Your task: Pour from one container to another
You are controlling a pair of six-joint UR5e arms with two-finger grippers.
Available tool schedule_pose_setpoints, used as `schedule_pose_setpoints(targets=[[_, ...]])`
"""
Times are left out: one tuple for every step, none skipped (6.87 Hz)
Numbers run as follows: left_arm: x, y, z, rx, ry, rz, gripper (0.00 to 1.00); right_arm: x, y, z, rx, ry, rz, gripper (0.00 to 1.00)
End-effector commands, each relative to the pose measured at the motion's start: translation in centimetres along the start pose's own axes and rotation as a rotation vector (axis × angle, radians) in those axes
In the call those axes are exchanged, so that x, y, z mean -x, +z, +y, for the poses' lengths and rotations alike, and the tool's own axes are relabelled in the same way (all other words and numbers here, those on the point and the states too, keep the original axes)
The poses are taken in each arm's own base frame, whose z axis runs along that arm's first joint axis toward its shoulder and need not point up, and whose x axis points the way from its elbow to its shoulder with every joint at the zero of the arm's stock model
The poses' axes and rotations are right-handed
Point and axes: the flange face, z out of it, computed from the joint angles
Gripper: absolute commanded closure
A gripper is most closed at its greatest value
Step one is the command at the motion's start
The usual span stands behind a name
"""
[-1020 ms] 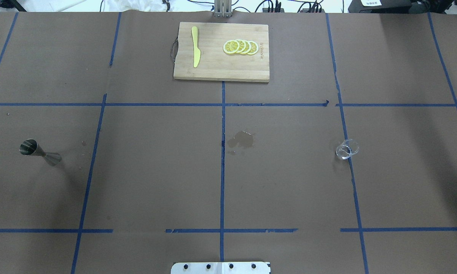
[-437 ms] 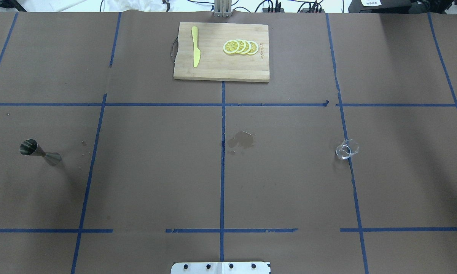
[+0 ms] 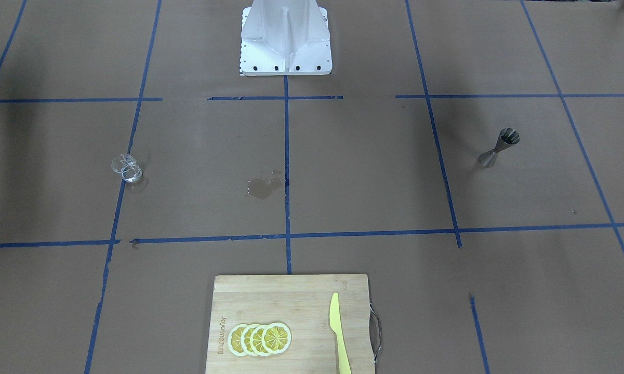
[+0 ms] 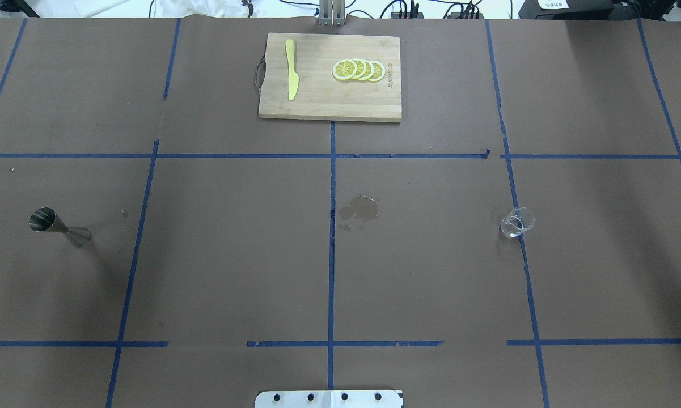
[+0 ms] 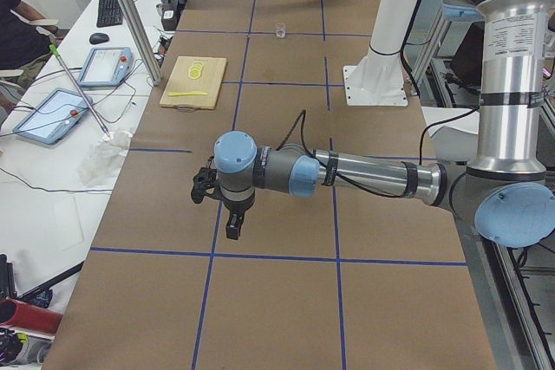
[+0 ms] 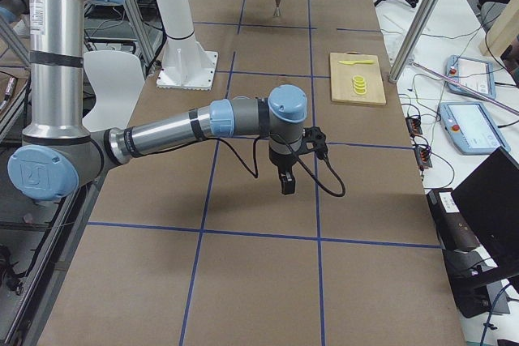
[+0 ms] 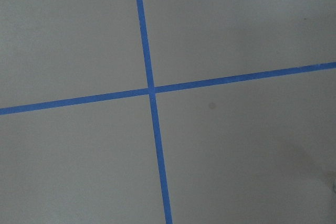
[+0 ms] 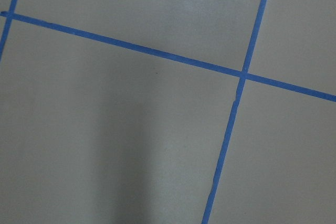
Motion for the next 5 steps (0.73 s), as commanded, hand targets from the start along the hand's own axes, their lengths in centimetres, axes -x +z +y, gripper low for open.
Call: schedule_pose_setpoints(targets=[[0.1, 0.1, 0.3, 0.002, -0.003, 0.005, 0.00, -1.2, 1.3, -0.7, 0.023, 0.021, -0.005, 0.00], [0.5, 0.5, 0.6, 0.011, -0.011, 0.002, 0.00, -1.4, 1.8, -0.8, 0.035, 0.024, -0.004, 0.00], [0.0, 0.0, -0.6, -0.003, 0.007, -0.005, 0.00, -2.6, 3.3, -0.3, 0.065, 0.047, -0.007, 0.00], [0.0, 0.0, -1.0, -0.012, 0.017, -0.007, 0.00, -3.4, 4.4, -0.2, 0.089, 0.061, -0.009, 0.00], [0.1, 0.0, -1.2, -0.015, 0.023, -0.007, 0.00, -4.2, 5.4, -0.3, 0.099, 0.065, -0.012, 0.00]])
